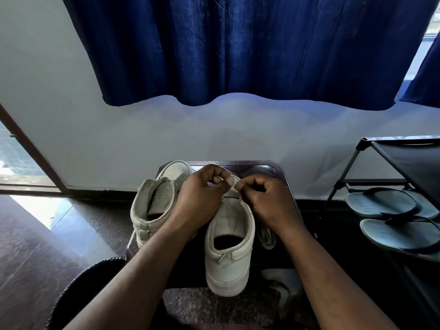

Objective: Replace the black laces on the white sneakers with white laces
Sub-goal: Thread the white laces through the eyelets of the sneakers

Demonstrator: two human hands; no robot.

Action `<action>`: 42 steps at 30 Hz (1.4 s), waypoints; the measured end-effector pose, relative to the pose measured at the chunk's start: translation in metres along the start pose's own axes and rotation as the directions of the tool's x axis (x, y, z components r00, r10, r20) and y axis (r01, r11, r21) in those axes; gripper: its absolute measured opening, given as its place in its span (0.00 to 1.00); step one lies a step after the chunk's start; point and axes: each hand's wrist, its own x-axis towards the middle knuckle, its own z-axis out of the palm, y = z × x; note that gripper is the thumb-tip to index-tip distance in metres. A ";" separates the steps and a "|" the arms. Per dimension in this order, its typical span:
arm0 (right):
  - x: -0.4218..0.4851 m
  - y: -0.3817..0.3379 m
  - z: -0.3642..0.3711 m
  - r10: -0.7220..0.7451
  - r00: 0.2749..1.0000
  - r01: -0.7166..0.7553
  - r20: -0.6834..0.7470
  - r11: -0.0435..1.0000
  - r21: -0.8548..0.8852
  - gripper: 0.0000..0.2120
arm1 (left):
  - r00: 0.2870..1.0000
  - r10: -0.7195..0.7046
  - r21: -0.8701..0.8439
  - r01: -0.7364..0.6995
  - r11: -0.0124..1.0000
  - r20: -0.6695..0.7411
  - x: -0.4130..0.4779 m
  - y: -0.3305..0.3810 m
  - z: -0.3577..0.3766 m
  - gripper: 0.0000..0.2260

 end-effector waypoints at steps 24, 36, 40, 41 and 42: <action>0.000 -0.025 0.005 -0.141 0.989 0.134 -0.034 0.979 -0.154 0.02 | 0.996 -0.085 0.528 0.065 0.847 0.015 -0.032 0.013 -0.011 0.13; -0.002 -0.025 0.003 -0.115 0.986 0.140 0.121 0.963 -0.231 0.06 | 0.992 0.006 0.518 0.060 0.853 -0.124 -0.041 0.017 -0.010 0.10; -0.002 -0.025 0.001 -0.115 0.981 0.145 0.155 0.969 -0.202 0.05 | 0.993 0.022 0.517 0.040 0.855 -0.114 -0.040 0.014 -0.011 0.10; -0.002 -0.025 0.002 -0.117 0.981 0.147 0.155 0.968 -0.202 0.05 | 0.993 0.025 0.514 0.036 0.857 -0.112 -0.040 0.014 -0.011 0.10; -0.003 -0.026 0.003 -0.121 0.981 0.150 0.153 0.969 -0.196 0.05 | 0.993 0.029 0.511 0.032 0.859 -0.111 -0.040 0.014 -0.010 0.09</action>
